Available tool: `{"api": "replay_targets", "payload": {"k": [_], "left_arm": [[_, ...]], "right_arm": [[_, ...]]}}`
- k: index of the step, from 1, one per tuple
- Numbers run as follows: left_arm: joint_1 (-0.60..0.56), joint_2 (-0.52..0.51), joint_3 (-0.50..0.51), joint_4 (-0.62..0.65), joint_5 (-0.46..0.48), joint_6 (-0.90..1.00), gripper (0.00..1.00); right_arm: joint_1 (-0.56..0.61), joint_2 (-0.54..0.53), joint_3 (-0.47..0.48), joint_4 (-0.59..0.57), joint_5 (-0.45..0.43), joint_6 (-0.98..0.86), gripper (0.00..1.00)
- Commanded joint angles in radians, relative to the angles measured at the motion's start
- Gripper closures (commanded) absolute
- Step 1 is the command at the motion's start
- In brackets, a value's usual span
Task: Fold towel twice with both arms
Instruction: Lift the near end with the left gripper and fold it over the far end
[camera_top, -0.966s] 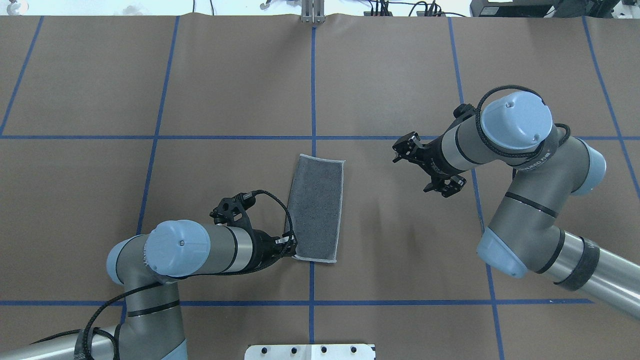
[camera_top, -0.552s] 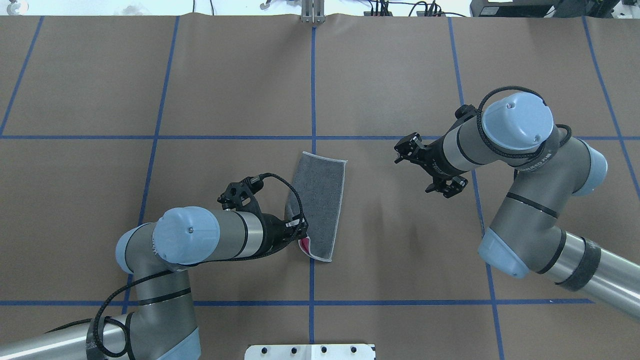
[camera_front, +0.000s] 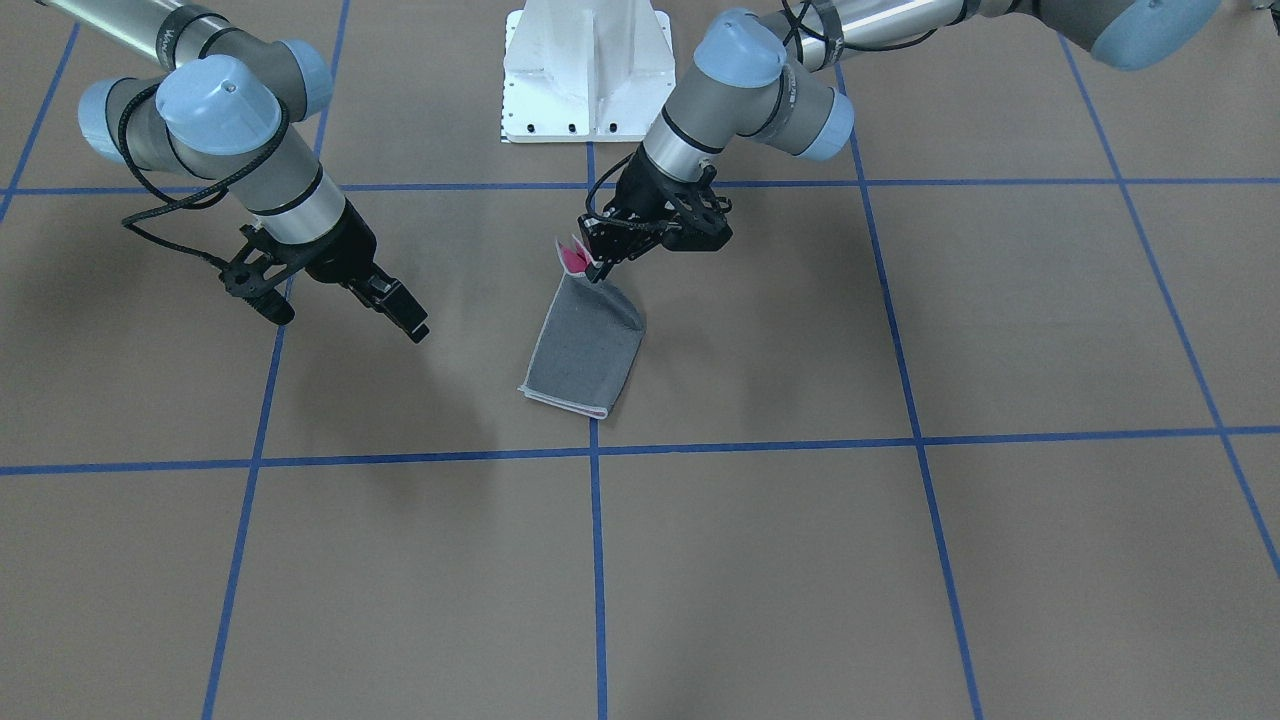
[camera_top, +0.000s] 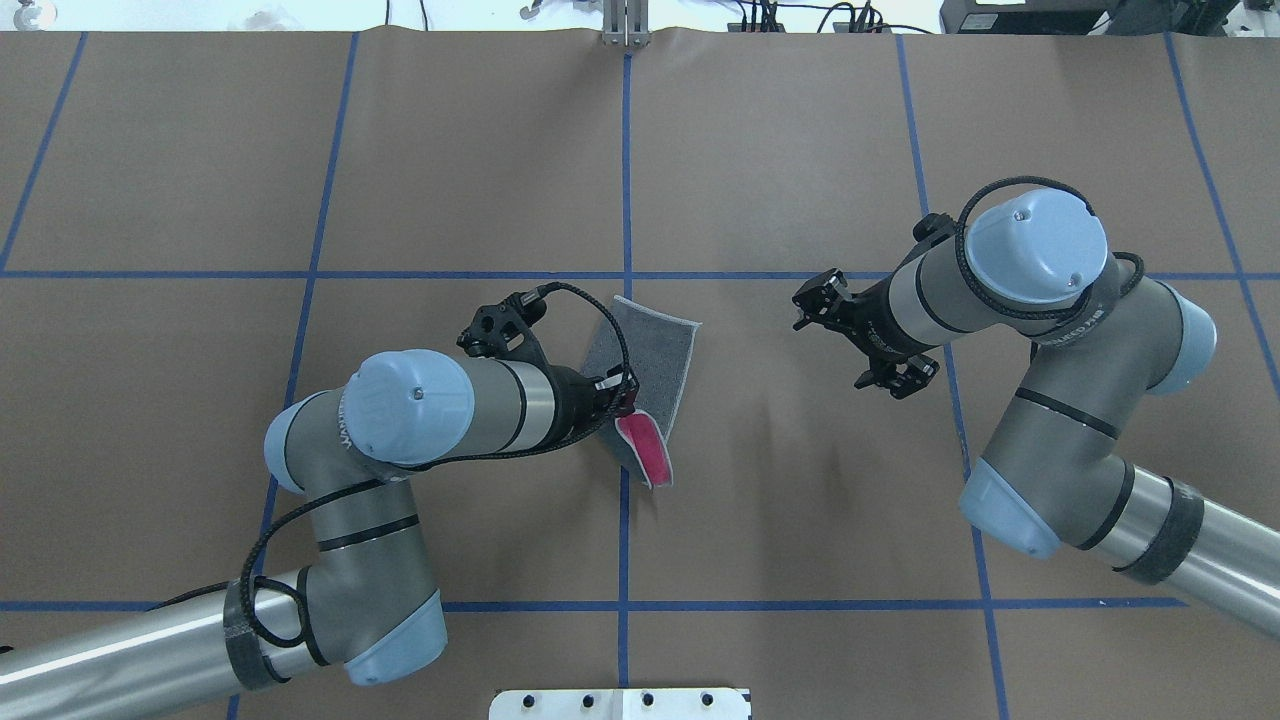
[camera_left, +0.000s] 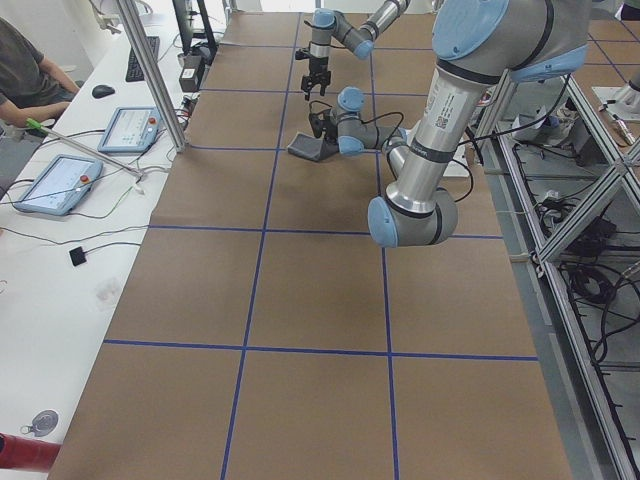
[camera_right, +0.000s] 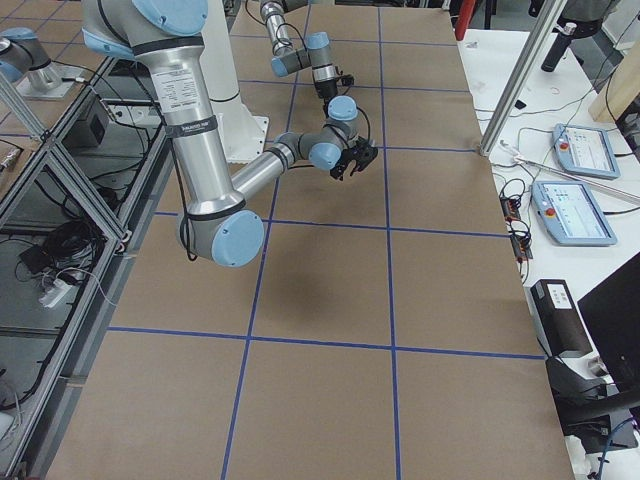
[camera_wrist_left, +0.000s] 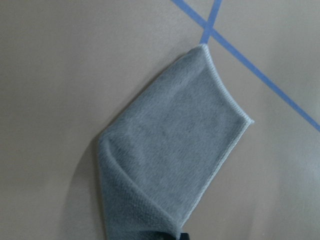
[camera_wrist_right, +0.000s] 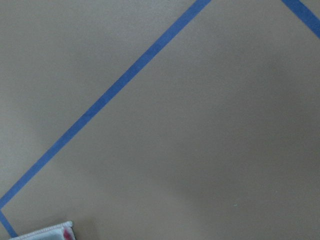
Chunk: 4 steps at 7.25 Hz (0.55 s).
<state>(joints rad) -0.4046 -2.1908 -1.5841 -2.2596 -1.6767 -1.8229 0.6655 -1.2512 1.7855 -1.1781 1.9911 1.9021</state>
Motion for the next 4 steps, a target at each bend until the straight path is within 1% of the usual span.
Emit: {"api": "replay_targets", "payload": {"k": [1,4], "left_arm": [[-0.039,-0.072,0.077,0.000,-0.001,0.001,1.00],[-0.101,-0.125,0.173,-0.004,-0.009,0.002,1.00]], "right_arm": [[-0.001,-0.005,-0.001,0.000,0.000,0.000,0.00],[-0.001,-0.008,0.000,0.000,-0.002,0.000,0.00]]}}
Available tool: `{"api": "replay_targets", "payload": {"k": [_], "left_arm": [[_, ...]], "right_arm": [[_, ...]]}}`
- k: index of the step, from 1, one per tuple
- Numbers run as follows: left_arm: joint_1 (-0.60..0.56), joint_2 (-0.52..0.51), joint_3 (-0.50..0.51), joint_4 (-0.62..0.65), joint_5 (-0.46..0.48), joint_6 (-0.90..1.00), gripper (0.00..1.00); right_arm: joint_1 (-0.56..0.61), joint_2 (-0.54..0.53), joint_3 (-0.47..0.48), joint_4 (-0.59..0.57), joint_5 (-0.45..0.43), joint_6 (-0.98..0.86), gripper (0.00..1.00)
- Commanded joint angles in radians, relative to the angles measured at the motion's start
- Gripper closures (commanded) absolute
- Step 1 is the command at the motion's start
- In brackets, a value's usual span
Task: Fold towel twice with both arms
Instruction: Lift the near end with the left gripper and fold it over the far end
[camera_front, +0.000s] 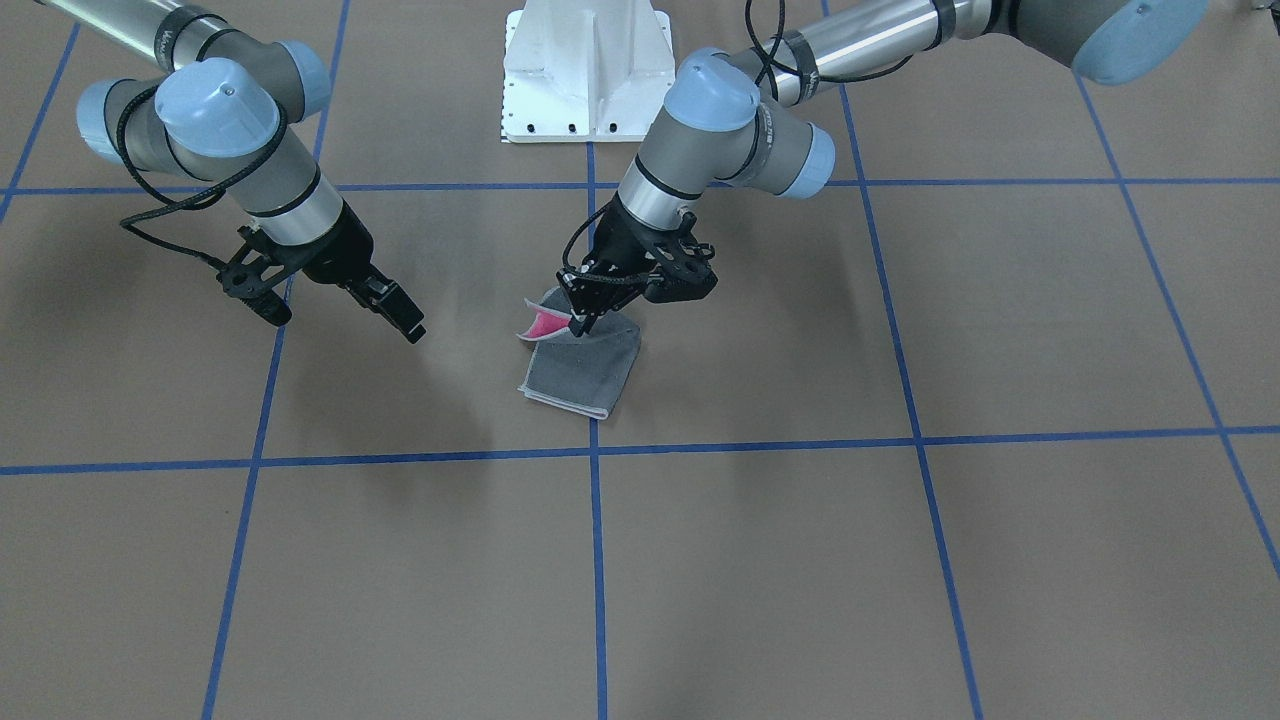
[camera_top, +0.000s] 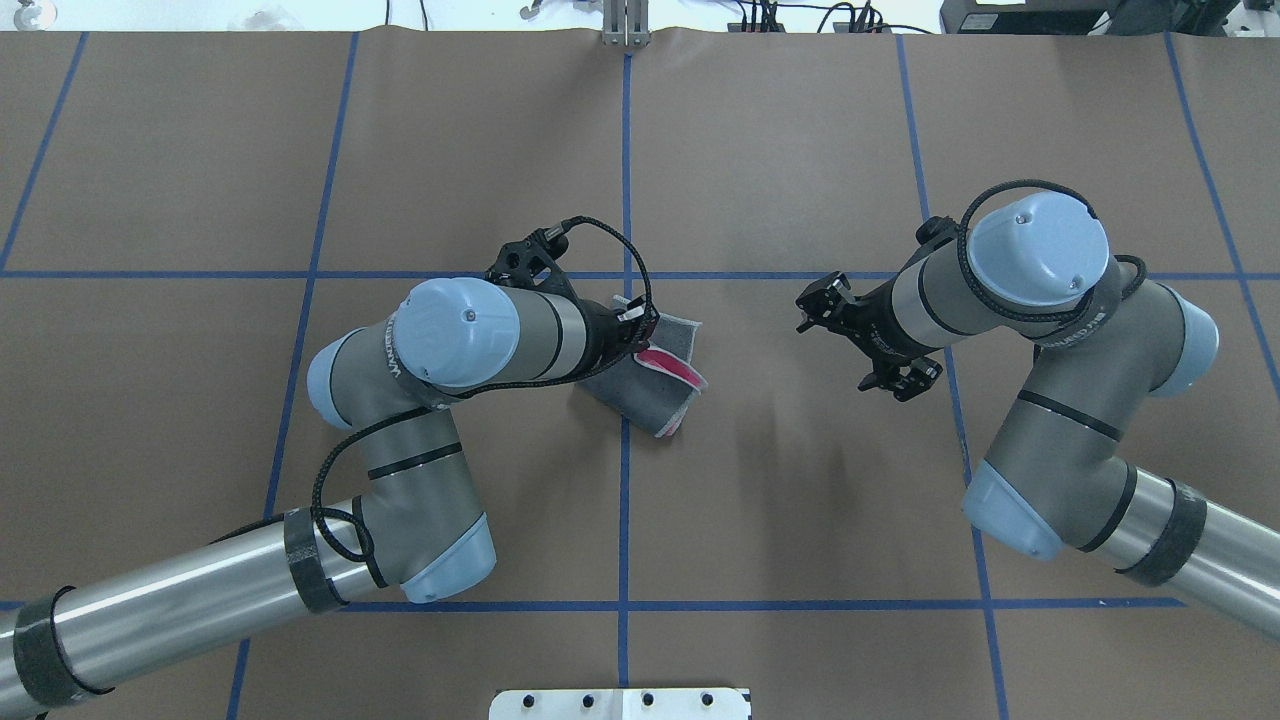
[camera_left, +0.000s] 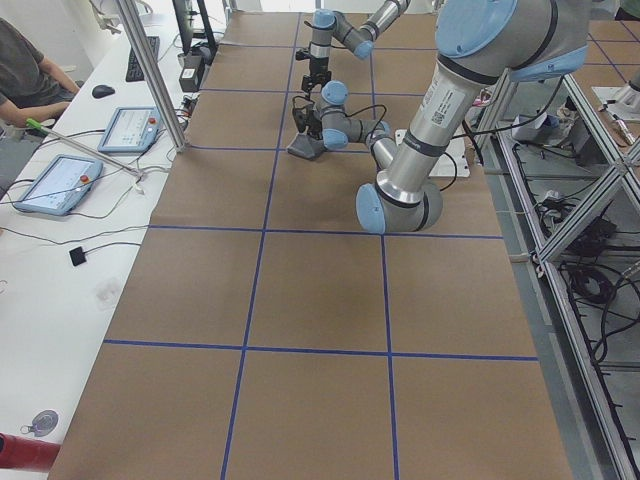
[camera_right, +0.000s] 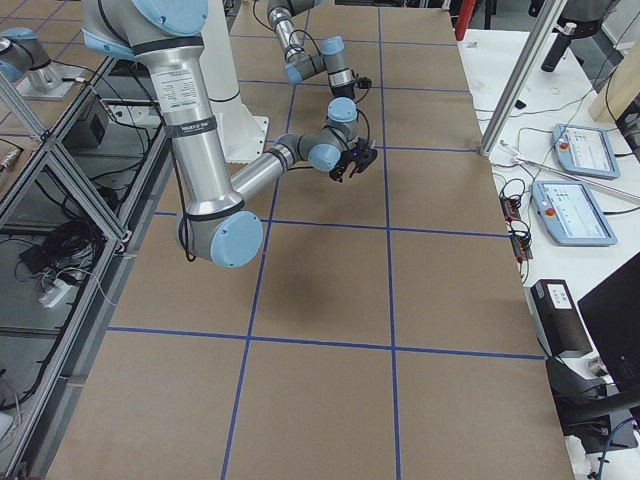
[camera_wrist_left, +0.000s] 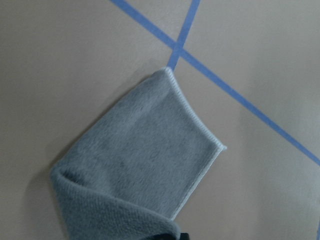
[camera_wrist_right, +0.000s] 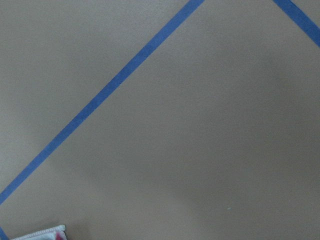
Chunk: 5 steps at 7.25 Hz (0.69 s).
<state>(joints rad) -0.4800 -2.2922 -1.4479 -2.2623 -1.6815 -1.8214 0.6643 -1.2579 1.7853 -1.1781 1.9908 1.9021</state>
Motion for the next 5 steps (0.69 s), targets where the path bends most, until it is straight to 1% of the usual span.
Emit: {"api": "replay_targets", "payload": {"k": [1,5], "left_arm": [[-0.040,-0.033,0.046,-0.002,-0.006,0.001,1.00],[-0.054,-0.050,0.072,-0.003,-0.007,0.004,1.00]], "right_arm": [[-0.002,0.000,0.000,0.002,-0.001,0.000,0.00],[-0.005,0.000,-0.001,0.002,-0.001,0.000,0.00]]}}
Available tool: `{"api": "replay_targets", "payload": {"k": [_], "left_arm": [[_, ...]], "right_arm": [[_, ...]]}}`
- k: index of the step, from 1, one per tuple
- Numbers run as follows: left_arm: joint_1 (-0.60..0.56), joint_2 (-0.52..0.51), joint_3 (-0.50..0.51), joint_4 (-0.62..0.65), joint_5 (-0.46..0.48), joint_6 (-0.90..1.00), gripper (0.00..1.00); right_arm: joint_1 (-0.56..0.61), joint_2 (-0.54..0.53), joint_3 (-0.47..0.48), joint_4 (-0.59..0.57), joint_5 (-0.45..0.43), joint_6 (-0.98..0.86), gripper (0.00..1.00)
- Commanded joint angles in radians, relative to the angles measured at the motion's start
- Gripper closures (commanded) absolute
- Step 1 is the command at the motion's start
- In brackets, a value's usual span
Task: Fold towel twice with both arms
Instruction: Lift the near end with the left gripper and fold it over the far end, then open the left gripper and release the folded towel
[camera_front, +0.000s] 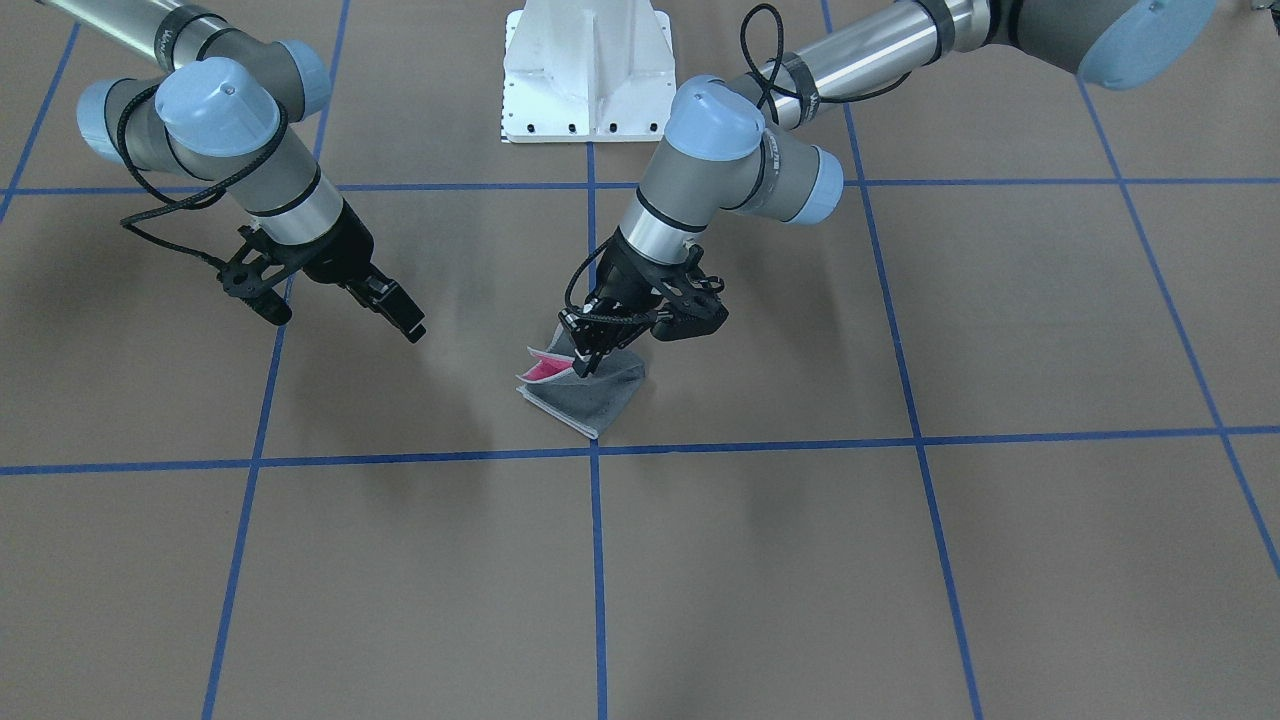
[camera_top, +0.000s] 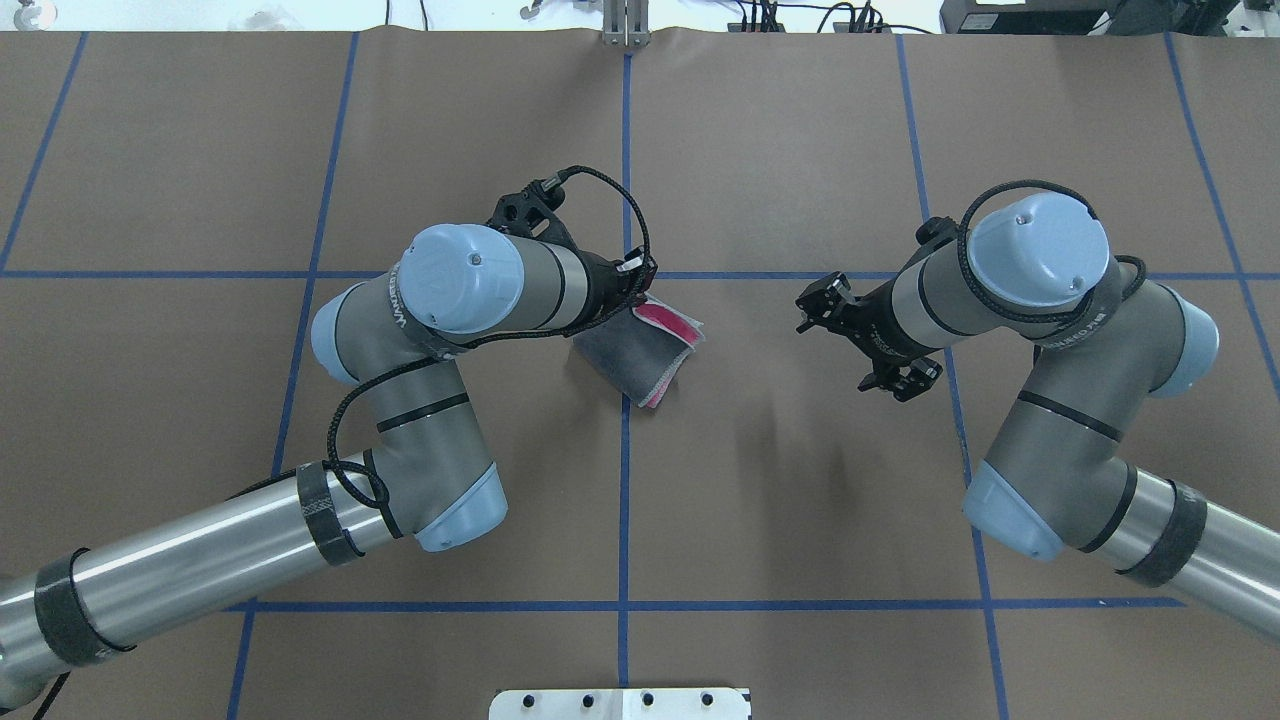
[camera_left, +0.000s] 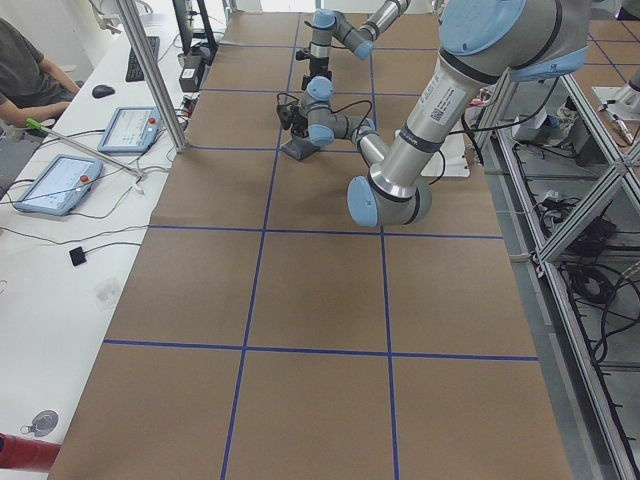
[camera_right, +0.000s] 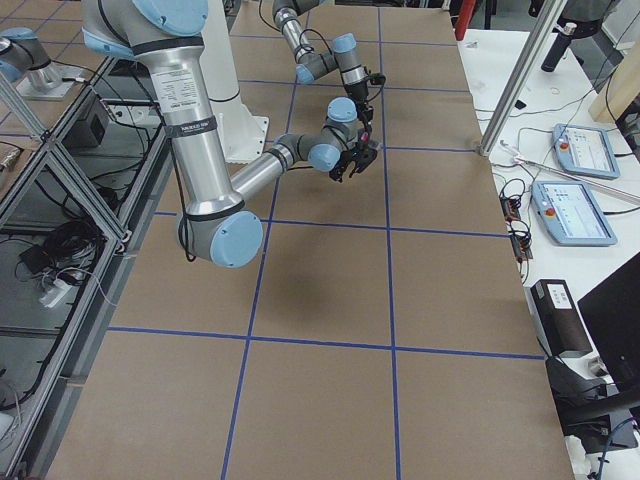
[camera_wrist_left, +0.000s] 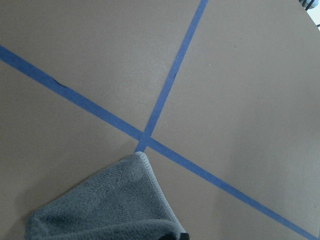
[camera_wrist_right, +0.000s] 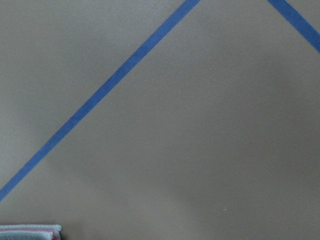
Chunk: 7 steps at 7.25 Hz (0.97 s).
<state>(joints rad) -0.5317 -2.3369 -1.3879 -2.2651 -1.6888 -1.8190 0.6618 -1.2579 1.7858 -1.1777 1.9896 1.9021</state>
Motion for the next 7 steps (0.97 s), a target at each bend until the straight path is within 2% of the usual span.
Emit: {"api": "replay_targets", "payload": {"k": [1,5,7], "left_arm": [[-0.002,-0.012,0.021,-0.001,0.000,0.000,1.00],[-0.011,-0.033,0.066,-0.008,0.000,0.003,1.00],[-0.019,-0.077,0.122,-0.010,0.000,0.001,1.00]], "right_arm": [[-0.002,0.000,-0.003,0.000,0.000,0.000,0.00],[-0.008,0.000,-0.008,0.000,-0.002,0.000,0.00],[-0.010,0.000,-0.009,0.000,-0.002,0.000,0.00]]}}
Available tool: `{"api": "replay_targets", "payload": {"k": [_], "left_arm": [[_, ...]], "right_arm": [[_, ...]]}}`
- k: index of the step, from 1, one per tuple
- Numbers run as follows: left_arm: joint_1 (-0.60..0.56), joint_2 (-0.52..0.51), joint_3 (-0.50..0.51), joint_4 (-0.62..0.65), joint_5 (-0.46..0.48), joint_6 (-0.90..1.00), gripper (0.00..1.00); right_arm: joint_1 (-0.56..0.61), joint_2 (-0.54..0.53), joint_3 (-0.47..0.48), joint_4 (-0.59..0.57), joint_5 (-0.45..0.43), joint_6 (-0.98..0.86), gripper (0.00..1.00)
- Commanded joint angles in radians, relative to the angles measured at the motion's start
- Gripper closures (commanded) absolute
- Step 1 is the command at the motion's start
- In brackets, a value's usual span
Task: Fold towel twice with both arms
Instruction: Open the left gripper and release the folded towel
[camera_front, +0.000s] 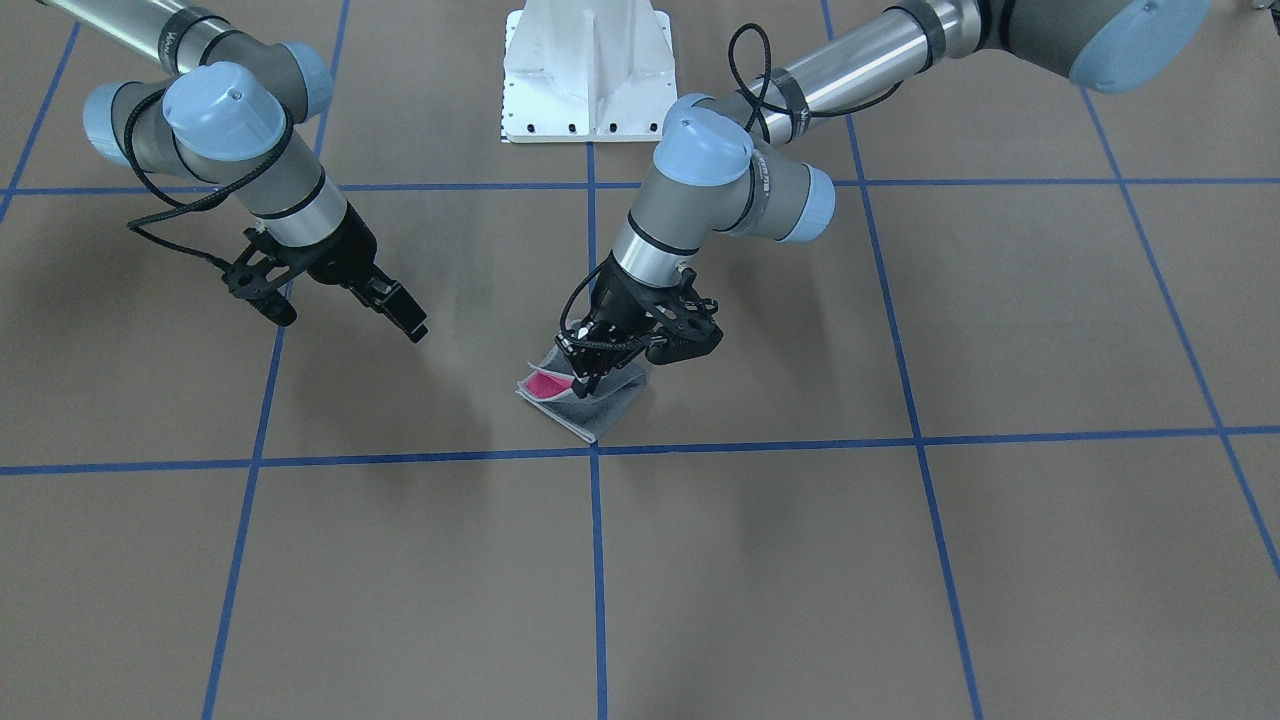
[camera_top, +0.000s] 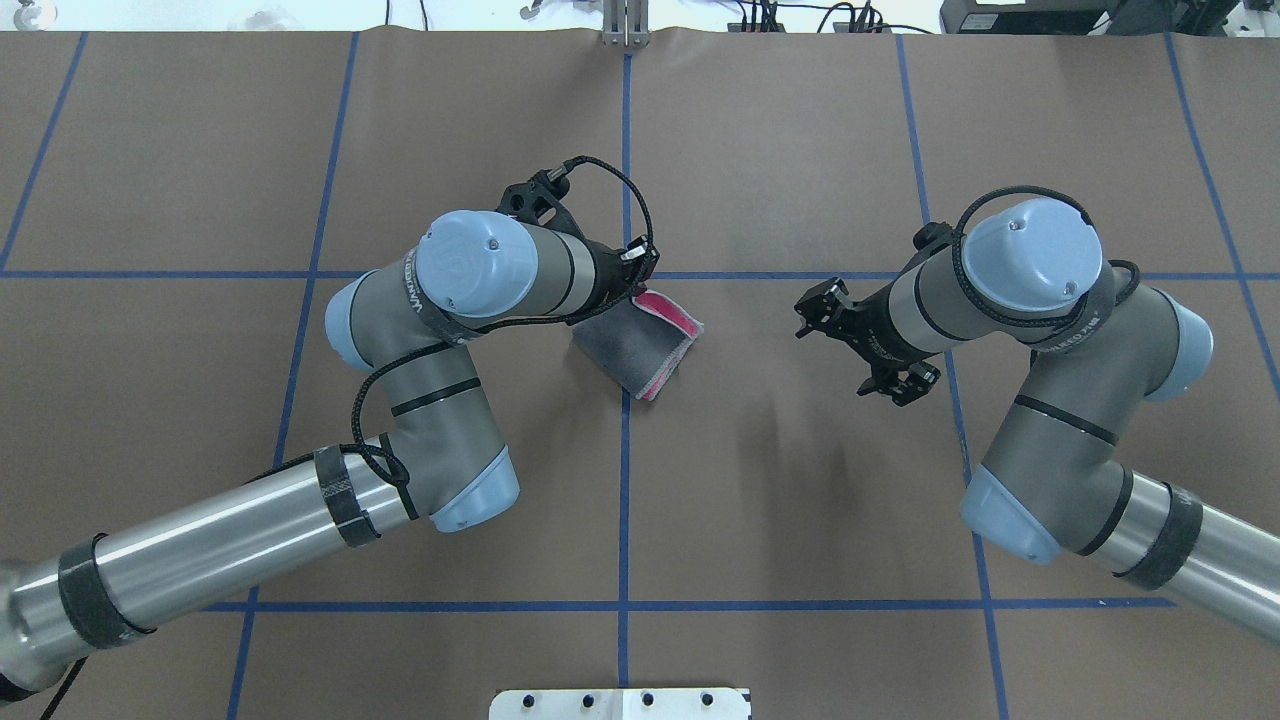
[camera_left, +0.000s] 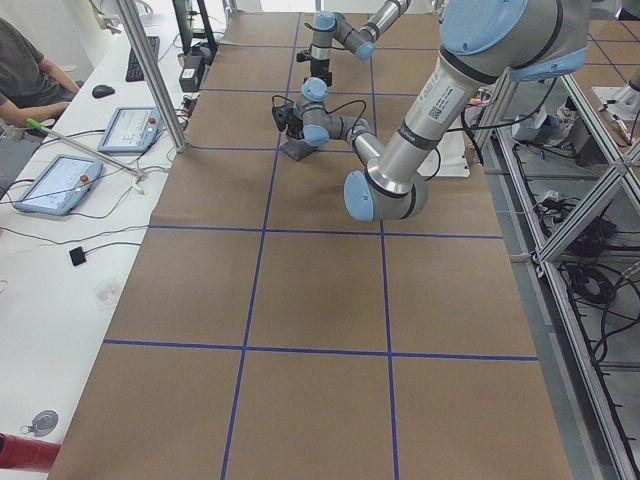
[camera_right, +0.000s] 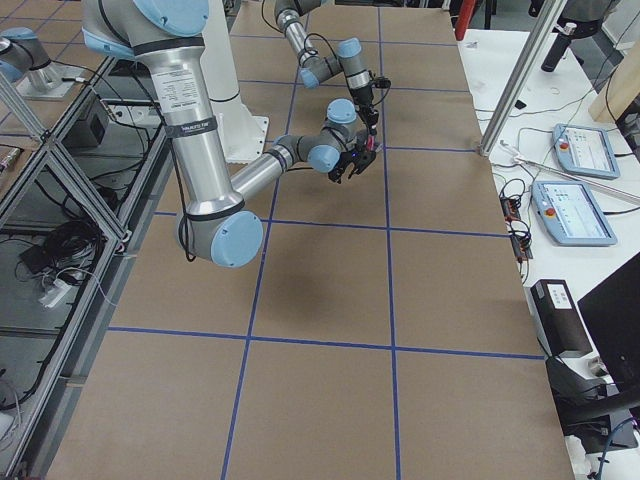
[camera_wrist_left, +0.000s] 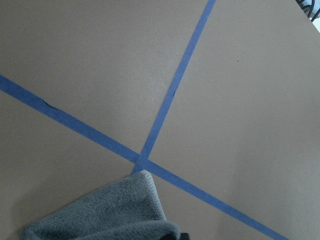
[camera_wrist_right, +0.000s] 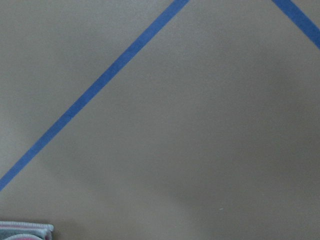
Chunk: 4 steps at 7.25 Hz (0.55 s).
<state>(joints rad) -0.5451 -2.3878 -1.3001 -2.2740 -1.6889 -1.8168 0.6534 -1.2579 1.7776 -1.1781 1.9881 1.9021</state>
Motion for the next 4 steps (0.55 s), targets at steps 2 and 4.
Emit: {"api": "replay_targets", "payload": {"k": [2,4], "left_arm": [[-0.013,-0.037,0.062,-0.005,0.000,0.001,1.00],[-0.016,-0.054,0.096,-0.019,0.000,0.001,0.59]], "right_arm": [[-0.011,0.000,-0.001,0.000,-0.011,0.000,0.00],[-0.020,-0.001,-0.001,0.000,-0.026,0.000,0.00]]}}
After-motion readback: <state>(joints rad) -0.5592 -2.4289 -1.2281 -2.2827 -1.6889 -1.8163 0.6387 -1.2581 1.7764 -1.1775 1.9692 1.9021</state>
